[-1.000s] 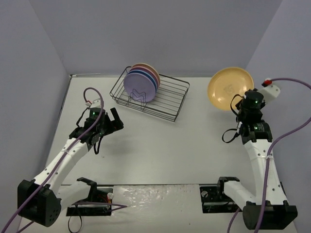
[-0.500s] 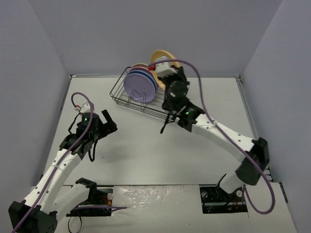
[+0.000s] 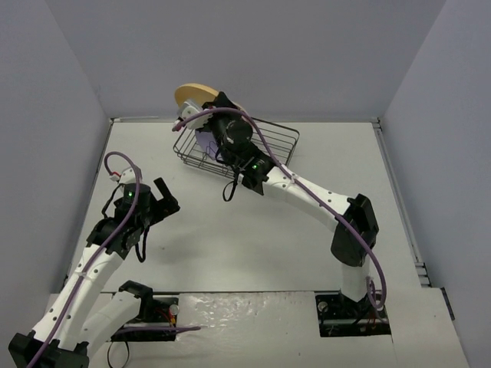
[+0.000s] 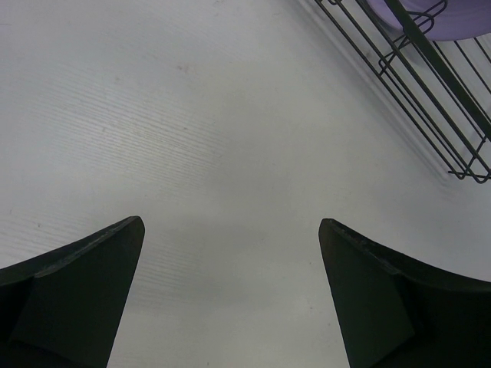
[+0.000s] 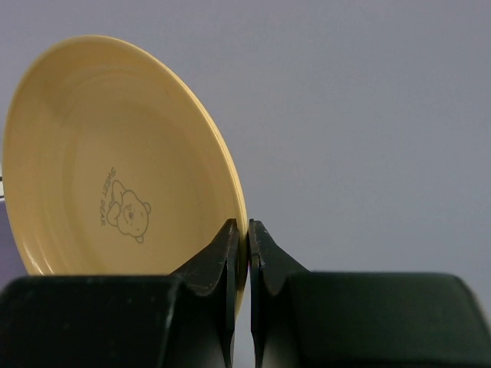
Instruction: Load the plates into the dish rack
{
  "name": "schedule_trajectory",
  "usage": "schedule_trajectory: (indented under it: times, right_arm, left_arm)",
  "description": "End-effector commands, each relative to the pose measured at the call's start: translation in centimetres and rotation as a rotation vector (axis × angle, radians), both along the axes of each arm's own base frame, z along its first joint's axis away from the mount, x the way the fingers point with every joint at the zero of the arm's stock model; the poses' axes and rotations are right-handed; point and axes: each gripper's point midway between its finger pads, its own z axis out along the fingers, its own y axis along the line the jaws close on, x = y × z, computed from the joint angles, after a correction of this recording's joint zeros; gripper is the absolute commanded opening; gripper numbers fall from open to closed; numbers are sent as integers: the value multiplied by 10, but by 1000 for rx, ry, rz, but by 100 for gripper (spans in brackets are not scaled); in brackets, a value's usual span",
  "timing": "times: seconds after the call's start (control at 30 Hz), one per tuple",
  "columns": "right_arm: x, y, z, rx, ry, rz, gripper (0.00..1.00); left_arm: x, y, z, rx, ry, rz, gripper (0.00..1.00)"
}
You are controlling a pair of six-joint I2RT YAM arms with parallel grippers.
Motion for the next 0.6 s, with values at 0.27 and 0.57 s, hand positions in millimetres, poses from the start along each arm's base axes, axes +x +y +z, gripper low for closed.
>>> schedule_trajectory:
  times: [0.27, 0.57]
  right_arm:
    - [39, 32, -25, -123, -12, 65, 0]
    - [59, 27, -63, -187, 18, 22, 0]
  left_arm:
    - [5, 7, 13, 13, -41, 37, 97]
    - [6, 7, 9, 18, -28, 37, 97]
